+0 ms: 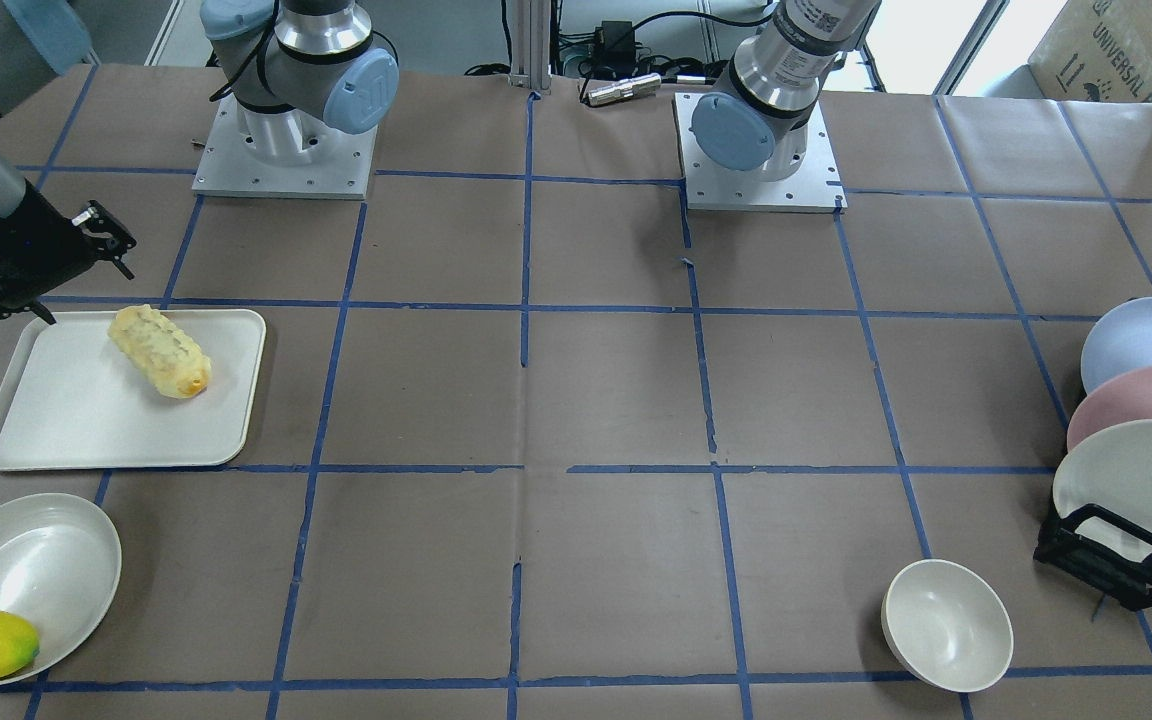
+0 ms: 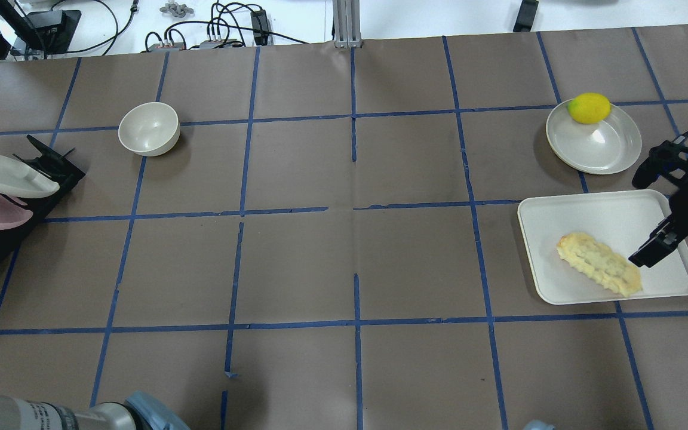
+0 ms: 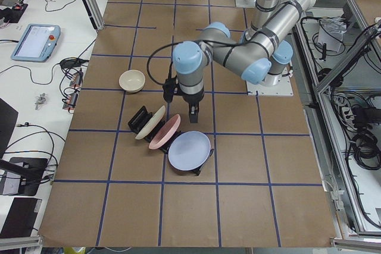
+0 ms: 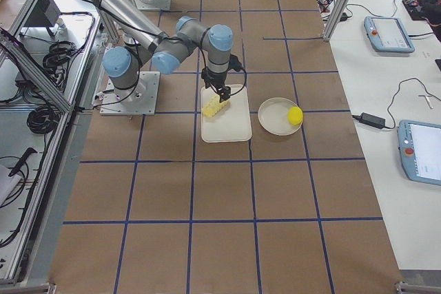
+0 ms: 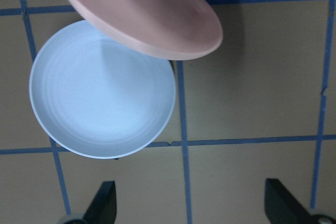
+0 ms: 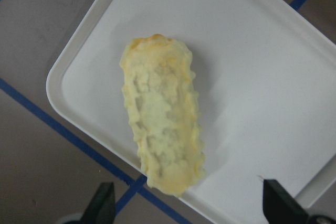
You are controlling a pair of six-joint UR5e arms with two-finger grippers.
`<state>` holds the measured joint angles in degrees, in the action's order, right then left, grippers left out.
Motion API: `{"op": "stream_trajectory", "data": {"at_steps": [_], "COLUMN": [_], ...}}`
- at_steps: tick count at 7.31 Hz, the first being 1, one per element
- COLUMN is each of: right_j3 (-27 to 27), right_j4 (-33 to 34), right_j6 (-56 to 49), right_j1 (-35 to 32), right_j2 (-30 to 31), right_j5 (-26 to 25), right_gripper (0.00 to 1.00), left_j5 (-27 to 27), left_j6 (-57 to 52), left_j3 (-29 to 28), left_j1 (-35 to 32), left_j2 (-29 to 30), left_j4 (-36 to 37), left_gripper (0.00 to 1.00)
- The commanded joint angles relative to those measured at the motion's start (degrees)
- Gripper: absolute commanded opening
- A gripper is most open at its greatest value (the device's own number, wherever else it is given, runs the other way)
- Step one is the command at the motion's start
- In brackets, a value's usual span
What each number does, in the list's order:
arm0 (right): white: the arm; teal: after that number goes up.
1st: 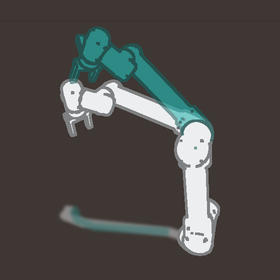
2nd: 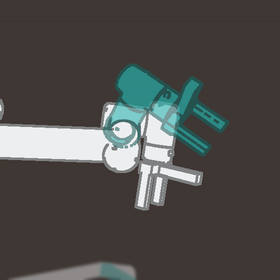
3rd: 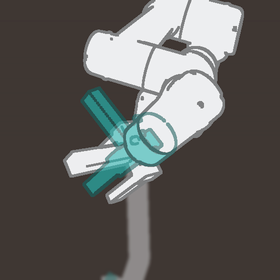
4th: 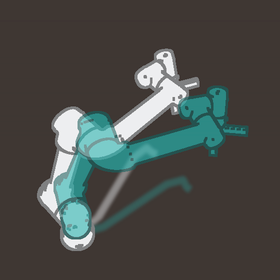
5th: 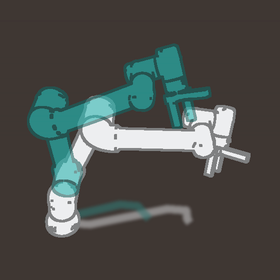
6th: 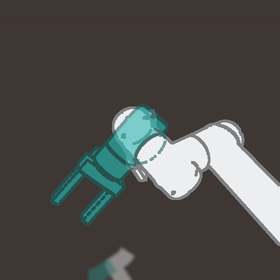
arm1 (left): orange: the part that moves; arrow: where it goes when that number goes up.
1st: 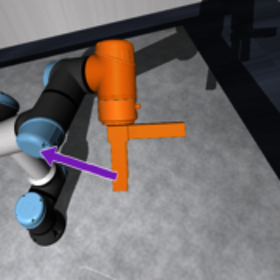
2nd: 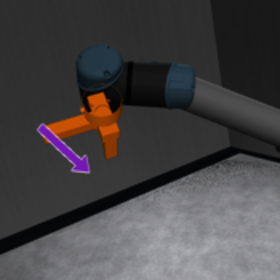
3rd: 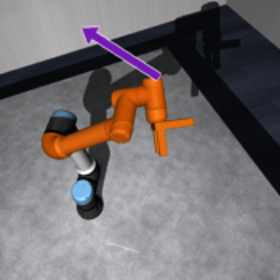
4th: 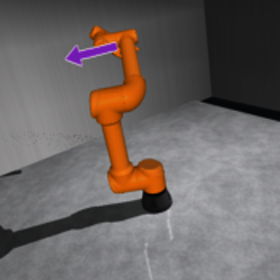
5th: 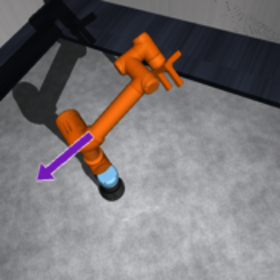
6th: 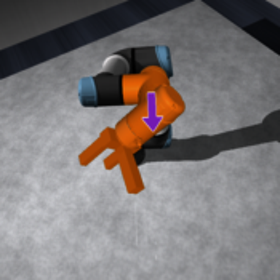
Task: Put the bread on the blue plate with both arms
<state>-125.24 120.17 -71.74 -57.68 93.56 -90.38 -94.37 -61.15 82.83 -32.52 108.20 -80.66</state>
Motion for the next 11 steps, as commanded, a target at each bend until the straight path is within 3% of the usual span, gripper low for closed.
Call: {"op": "stream_trajectory", "data": {"at_steps": [1, 4, 6, 10, 11], "right_j3": [-5.79, -5.98, -5.45, -8.35, -8.35], "right_j4": [6.74, 12.52, 17.54, 17.73, 17.64], "right_j6": [2.48, -1.78, -3.93, -2.96, -2.09], "right_j1": [-0.06, -0.06, -0.15, -0.15, -0.15], "right_j2": [-1.27, -7.58, -9.19, -9.63, -9.45], "right_j5": [6.26, 6.44, 6.27, 6.53, 6.44], "right_gripper": [1.0, 1.0, 1.0, 0.99, 0.88], "left_j5": [0.59, 1.03, 1.03, 2.43, 2.61], "left_j6": [-6.07, -6.71, -6.62, -5.39, -5.21], "left_j3": [-6.95, -9.79, -10.58, -13.56, -13.92], "left_j1": [5.61, 6.86, 5.73, 5.02, 5.02], "left_j2": [8.66, 18.17, 19.24, 21.16, 23.35], "left_j4": [2.53, 3.23, 2.79, 1.04, 1.12], "left_gripper": [0.99, 0.99, 0.95, 0.88, 0.86]}}
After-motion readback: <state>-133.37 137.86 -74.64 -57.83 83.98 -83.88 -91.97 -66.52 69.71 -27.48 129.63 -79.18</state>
